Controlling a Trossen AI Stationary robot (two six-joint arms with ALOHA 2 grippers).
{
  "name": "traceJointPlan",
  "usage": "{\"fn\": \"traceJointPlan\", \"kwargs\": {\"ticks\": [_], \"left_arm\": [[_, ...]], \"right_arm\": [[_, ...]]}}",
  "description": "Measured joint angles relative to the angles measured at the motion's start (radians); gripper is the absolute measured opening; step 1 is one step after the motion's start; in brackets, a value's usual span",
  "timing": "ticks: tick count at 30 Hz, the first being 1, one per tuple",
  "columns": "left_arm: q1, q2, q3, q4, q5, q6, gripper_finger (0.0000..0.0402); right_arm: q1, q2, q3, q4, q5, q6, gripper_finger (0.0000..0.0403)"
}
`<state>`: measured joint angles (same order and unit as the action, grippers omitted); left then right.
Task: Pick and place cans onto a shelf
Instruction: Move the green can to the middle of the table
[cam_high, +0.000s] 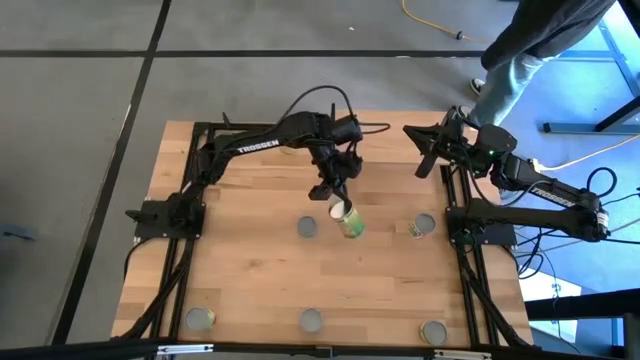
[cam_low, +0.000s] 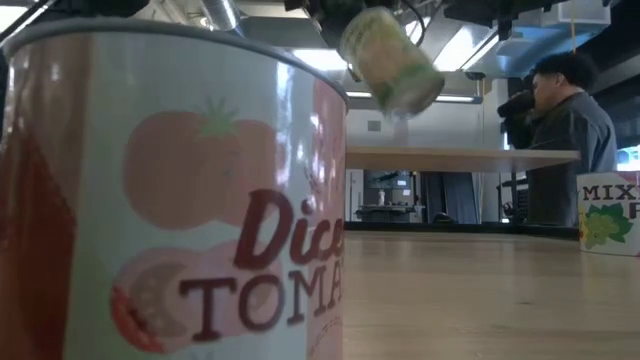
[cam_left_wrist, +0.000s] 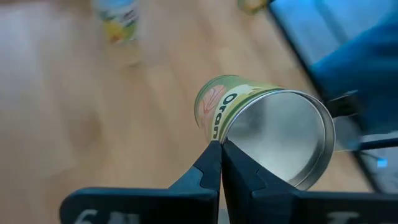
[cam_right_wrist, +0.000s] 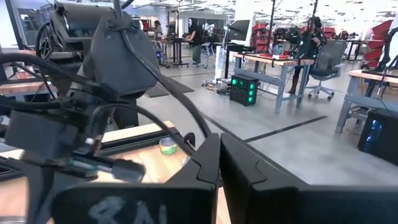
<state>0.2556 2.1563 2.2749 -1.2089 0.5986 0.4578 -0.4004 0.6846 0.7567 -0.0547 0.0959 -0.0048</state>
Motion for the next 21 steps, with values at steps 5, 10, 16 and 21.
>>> {"fn": "traceJointPlan", "kwargs": {"ticks": [5, 10, 16, 21], "left_arm": [[0.007, 0.001, -0.001, -0.071, -0.242, -0.044, 0.0], [-0.051, 0.018, -0.069, -0.064, -0.294, -0.056, 0.0], [-0.11, 0.016, -0.179, 0.047, -0.367, -0.056, 0.0], [-0.148, 0.016, -0.269, 0.113, -0.404, -0.036, 0.0]], "right_arm": [[0.0, 0.0, 0.0, 0.0, 0.0, 0.026, 0.0016], [0.0, 0.0, 0.0, 0.0, 0.0, 0.026, 0.0016], [0.0, 0.0, 0.001, -0.002, 0.0, 0.026, 0.0016], [0.0, 0.0, 0.001, -0.002, 0.001, 0.026, 0.0016]]}}
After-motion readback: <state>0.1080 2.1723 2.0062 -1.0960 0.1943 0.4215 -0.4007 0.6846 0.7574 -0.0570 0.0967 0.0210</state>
